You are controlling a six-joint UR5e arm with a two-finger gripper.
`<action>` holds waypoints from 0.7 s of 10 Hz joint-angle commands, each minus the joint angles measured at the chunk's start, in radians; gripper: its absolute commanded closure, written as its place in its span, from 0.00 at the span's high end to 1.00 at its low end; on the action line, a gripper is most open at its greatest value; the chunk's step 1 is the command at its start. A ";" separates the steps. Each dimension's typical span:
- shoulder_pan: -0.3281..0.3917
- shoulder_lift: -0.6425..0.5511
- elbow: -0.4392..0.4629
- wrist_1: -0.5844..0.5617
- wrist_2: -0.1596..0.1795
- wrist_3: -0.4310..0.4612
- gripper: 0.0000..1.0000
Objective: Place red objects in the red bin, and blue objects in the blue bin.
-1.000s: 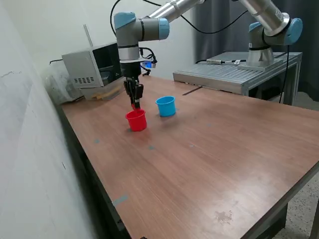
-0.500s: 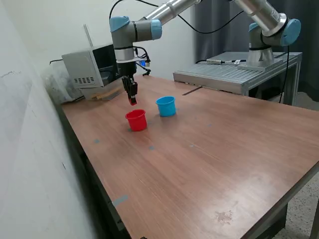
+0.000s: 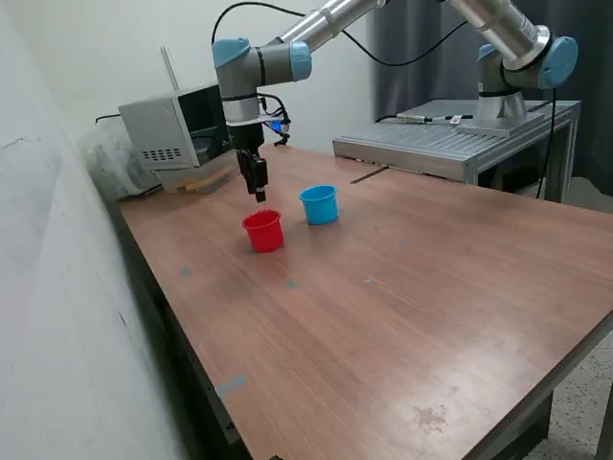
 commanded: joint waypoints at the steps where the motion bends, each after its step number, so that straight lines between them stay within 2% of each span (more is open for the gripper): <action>1: -0.001 0.000 0.003 0.009 0.001 0.001 1.00; 2: -0.001 -0.001 0.003 0.017 0.000 0.004 1.00; 4: 0.006 -0.052 0.006 0.148 0.001 0.007 1.00; 7: 0.019 -0.304 0.233 0.206 0.003 0.029 1.00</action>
